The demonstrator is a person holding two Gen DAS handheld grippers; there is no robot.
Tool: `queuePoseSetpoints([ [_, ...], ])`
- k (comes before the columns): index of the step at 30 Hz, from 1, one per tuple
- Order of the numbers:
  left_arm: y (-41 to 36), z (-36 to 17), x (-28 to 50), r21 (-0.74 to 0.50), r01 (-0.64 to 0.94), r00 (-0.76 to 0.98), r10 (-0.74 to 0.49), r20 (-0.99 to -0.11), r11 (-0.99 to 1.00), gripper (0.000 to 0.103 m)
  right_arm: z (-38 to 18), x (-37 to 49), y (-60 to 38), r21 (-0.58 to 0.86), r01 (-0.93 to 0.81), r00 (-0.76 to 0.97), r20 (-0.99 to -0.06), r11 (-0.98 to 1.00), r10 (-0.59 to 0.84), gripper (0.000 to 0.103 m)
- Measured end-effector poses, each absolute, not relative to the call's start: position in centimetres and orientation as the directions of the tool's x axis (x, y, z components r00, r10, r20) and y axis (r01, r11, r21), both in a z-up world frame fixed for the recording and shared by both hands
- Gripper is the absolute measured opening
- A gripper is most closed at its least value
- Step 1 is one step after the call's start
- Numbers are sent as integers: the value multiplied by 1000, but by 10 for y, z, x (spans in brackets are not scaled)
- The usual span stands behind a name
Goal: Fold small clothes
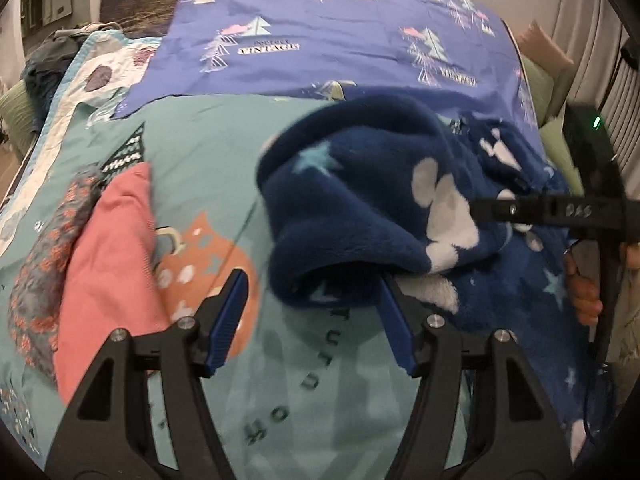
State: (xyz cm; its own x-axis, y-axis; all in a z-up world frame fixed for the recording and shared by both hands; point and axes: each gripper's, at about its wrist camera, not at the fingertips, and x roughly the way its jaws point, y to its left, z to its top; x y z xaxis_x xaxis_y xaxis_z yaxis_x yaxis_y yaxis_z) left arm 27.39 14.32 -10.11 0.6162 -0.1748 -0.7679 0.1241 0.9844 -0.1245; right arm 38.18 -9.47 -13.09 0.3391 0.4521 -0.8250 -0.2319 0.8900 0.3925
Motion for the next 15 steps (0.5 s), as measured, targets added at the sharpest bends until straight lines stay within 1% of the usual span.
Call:
queuePoseSetpoints([
  [1,140,-104,278,-121,119,612,-169,-772,985,66,-130,384,-89,415,-247,330,-814,876,478,61],
  [2,137,-107,282,-121,110,609,-163,-776,987,66,-128,385,-86,435,-246,309,-812,866,495,6],
  [3,135,-108,284,-130,99,608,-163,-777,987,66,-124,386,-86,457,-227,293,-810,860,508,8],
  [5,132,-105,283,-147,80,616,-165,-770,986,66,-89,380,-98,474,-241,383,-756,847,531,7],
  [9,119,-90,273,-145,114,652,-184,-736,983,69,-11,357,-145,446,-254,539,-672,858,509,7],
  [12,99,-79,265,-122,172,669,-207,-714,978,70,38,330,-191,342,-234,636,-654,910,409,8],
  [15,78,-73,261,-111,226,672,-238,-701,968,70,56,310,-232,259,-171,675,-672,951,305,8],
])
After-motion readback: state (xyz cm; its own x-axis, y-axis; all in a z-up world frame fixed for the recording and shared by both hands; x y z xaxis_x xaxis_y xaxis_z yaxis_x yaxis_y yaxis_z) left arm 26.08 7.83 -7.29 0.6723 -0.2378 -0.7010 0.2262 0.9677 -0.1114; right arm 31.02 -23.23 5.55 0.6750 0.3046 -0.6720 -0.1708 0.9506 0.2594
